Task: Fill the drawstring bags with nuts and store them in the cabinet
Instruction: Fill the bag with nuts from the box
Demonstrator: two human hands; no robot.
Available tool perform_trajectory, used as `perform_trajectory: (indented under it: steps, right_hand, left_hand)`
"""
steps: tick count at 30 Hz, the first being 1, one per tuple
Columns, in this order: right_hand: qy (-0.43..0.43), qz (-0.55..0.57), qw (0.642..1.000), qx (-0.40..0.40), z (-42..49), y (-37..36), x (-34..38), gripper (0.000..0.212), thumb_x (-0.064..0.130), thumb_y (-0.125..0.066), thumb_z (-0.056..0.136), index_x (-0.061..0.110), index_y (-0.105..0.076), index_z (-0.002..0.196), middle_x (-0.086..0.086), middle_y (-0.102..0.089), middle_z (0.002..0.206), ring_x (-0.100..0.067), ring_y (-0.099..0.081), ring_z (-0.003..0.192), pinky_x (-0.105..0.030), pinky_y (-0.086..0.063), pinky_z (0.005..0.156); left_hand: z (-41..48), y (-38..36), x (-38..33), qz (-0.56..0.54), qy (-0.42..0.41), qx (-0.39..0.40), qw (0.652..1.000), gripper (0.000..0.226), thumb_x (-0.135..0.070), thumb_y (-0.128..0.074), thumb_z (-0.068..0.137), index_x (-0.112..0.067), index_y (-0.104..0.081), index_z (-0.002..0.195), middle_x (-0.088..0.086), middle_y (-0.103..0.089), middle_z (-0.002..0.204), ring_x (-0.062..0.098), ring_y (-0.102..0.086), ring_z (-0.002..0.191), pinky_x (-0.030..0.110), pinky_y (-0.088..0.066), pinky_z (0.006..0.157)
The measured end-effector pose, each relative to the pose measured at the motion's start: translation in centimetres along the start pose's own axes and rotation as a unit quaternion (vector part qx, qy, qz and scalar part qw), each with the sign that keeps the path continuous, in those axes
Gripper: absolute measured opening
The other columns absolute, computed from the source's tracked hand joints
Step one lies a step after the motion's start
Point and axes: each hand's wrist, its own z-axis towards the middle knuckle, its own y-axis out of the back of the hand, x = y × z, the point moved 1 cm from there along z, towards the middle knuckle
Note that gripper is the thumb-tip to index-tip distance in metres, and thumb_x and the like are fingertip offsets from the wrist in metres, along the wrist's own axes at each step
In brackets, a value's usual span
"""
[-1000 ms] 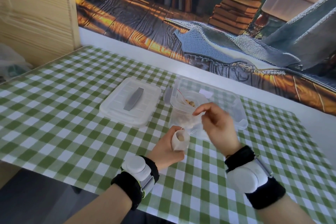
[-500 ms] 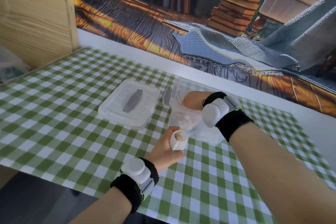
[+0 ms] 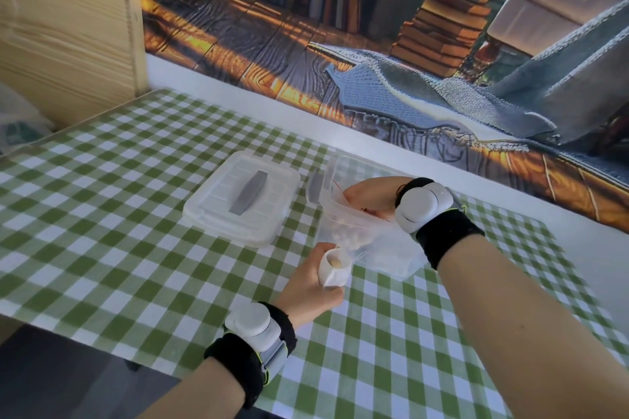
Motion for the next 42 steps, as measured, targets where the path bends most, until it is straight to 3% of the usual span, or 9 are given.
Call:
perform_trajectory:
  steps: [7,12,18,20,25,32,36,39,42]
  right_hand:
    - [0.040,-0.025,0.995,-0.087,-1.7,0.0,0.1,0.026,0.020,-0.055,0.090,0.023,-0.065,0.114,-0.001,-0.068,0.109,-0.022,-0.064,0.101,-0.035,-0.050,0.097]
    - [0.078,-0.026,0.980,-0.183,-2.0,-0.2,-0.1,0.019,0.014,-0.053,0.089,0.019,-0.069,0.099,0.006,-0.061,0.079,-0.006,-0.053,0.064,-0.018,-0.046,0.065]
    - [0.184,0.065,0.915,-0.353,-4.5,-1.6,-0.6,0.012,0.006,-0.059,0.087,0.013,-0.067,0.093,0.009,-0.055,0.068,0.003,-0.052,0.052,-0.003,-0.040,0.055]
    - [0.202,0.199,0.898,-0.336,-5.7,-2.4,-1.1,0.011,0.006,-0.060,0.087,0.015,-0.066,0.091,0.007,-0.060,0.068,0.002,-0.054,0.055,-0.008,-0.047,0.062]
    - [0.167,0.499,0.847,-0.072,-7.3,-6.4,-2.1,0.017,-0.003,-0.045,0.094,0.005,-0.059,0.093,-0.005,-0.063,0.075,-0.008,-0.051,0.057,-0.016,-0.049,0.059]
    - [0.143,0.362,0.908,-0.155,-6.3,-9.1,-2.3,0.017,-0.001,-0.052,0.090,0.010,-0.064,0.087,0.006,-0.060,0.068,-0.004,-0.049,0.056,-0.014,-0.046,0.059]
    - [0.143,0.266,0.929,-0.212,-6.6,-9.3,-1.8,0.014,0.004,-0.053,0.089,0.011,-0.065,0.090,-0.004,-0.058,0.079,-0.008,-0.050,0.065,-0.017,-0.045,0.065]
    - [0.153,0.283,0.921,-0.219,-6.8,-9.2,-2.0,0.014,0.005,-0.052,0.091,0.010,-0.065,0.093,-0.005,-0.059,0.083,-0.008,-0.052,0.066,-0.013,-0.046,0.063]
    - [0.142,0.442,0.866,-0.187,-6.5,-9.1,-2.7,0.018,0.003,-0.046,0.095,0.010,-0.063,0.094,-0.005,-0.062,0.081,-0.009,-0.052,0.065,-0.015,-0.048,0.061]
  left_hand:
    - [0.0,0.0,0.0,0.008,0.000,0.002,1.000,0.046,-0.010,-0.054,0.067,-0.032,-0.045,0.106,-0.009,-0.047,0.081,0.005,-0.048,0.068,0.019,-0.042,0.059]
    - [-0.1,0.0,0.0,0.008,-0.001,0.010,1.000,0.045,-0.010,-0.055,0.068,-0.032,-0.045,0.106,-0.010,-0.048,0.080,0.001,-0.048,0.066,0.019,-0.043,0.059]
    - [-0.2,0.0,-0.2,0.008,0.002,0.011,1.000,0.045,-0.003,-0.056,0.075,-0.032,-0.045,0.107,-0.010,-0.048,0.077,-0.001,-0.048,0.062,0.019,-0.043,0.058]
    - [-0.3,-0.1,-0.4,-0.004,-0.001,0.009,1.000,0.045,-0.007,-0.056,0.072,-0.031,-0.044,0.108,-0.010,-0.047,0.076,-0.001,-0.048,0.060,0.019,-0.042,0.058]
    - [-0.3,-0.2,-0.2,-0.007,0.002,0.001,1.000,0.047,-0.007,-0.058,0.073,-0.030,-0.042,0.111,-0.008,-0.046,0.078,-0.003,-0.047,0.059,0.018,-0.042,0.055]
    - [-0.3,-0.2,-0.4,-0.001,-0.006,0.006,1.000,0.047,0.005,-0.058,0.081,-0.025,-0.042,0.114,-0.006,-0.048,0.081,-0.005,-0.047,0.060,0.017,-0.042,0.055]
    - [-0.4,-0.2,-0.4,-0.007,-0.009,0.006,1.000,0.048,0.006,-0.057,0.080,-0.027,-0.043,0.113,-0.006,-0.048,0.079,-0.004,-0.047,0.060,0.016,-0.041,0.054]
    - [-0.3,-0.2,-0.2,-0.010,-0.008,0.005,1.000,0.049,0.005,-0.058,0.079,-0.029,-0.043,0.112,-0.006,-0.047,0.081,-0.001,-0.047,0.061,0.018,-0.042,0.056]
    - [-0.3,-0.2,-0.2,-0.011,-0.016,0.005,1.000,0.047,0.000,-0.058,0.075,-0.030,-0.044,0.108,-0.005,-0.045,0.081,0.001,-0.045,0.063,0.020,-0.041,0.057]
